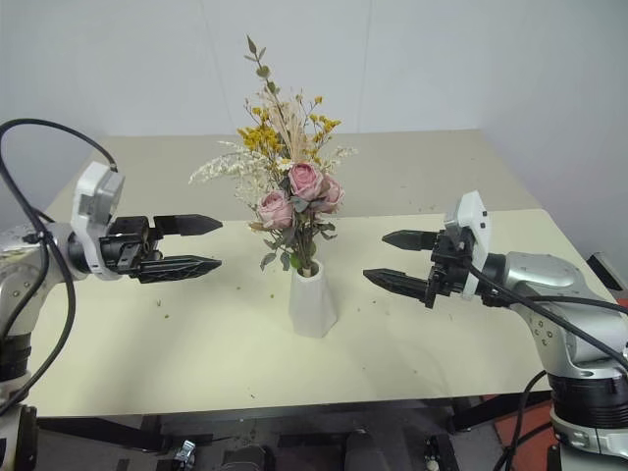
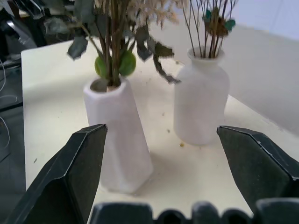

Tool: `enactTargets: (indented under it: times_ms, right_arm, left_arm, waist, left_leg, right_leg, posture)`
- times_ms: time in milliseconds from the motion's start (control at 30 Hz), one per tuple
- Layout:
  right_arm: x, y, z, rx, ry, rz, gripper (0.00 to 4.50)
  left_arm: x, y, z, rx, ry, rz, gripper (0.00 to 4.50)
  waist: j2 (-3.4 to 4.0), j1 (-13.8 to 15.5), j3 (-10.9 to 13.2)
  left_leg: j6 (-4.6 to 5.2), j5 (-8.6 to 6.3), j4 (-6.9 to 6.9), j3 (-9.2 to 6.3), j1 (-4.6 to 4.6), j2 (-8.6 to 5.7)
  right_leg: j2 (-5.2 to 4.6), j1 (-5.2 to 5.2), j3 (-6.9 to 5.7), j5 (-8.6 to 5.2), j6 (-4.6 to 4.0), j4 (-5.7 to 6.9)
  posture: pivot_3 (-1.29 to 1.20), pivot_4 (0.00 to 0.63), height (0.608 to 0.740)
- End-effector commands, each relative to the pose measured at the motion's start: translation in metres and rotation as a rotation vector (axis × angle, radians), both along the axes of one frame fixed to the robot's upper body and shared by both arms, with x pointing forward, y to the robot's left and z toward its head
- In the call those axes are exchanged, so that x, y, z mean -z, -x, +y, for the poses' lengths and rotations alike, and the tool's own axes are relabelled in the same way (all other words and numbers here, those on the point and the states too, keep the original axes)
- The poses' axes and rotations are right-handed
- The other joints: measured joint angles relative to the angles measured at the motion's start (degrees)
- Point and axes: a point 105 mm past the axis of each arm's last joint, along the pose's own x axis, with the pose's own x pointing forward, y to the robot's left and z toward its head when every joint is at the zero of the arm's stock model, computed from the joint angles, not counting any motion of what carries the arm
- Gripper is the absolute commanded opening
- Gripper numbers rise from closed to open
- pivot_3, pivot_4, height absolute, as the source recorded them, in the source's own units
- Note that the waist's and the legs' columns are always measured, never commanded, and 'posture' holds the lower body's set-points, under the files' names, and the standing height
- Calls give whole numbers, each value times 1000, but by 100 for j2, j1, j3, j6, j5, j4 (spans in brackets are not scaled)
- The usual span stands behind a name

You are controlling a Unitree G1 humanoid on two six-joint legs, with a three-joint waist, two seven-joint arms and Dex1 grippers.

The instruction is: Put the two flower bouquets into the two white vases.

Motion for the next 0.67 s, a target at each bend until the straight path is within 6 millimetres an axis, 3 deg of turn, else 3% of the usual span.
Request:
enactTargets:
  times_ms: [33,233,467,667]
  right_arm:
    - [-6,3,-20,67,23,-48,4456]
    - [4,5,-46,163,48,-16,4456]
    - [15,11,-54,217,90,-78,4456]
    - [18,15,-52,235,75,-93,4456]
  left_arm:
    - [-5,9,6,-57,28,-66,4500]
    - [12,21,22,-153,23,-44,4500]
    - [28,24,40,-245,-8,-13,4500]
    - [38,28,36,-267,7,-7,4500]
  waist:
    - [0,6,0]
    - [-1,10,0]
    - [-2,16,-1]
    - [-2,20,-1]
  left_leg:
    - [0,0,0,0,-2,-1]
    - [0,0,2,2,3,0]
    - [0,0,2,5,14,0]
    - [-1,0,1,6,19,0]
  right_leg:
    - [0,0,0,0,0,0]
    - [0,3,1,-1,0,-2]
    - [0,13,3,-6,0,-3]
    - [-1,17,4,-7,0,-4]
  posture:
    - [0,150,740]
    - [0,150,740]
    - [0,150,740]
    - [0,150,740]
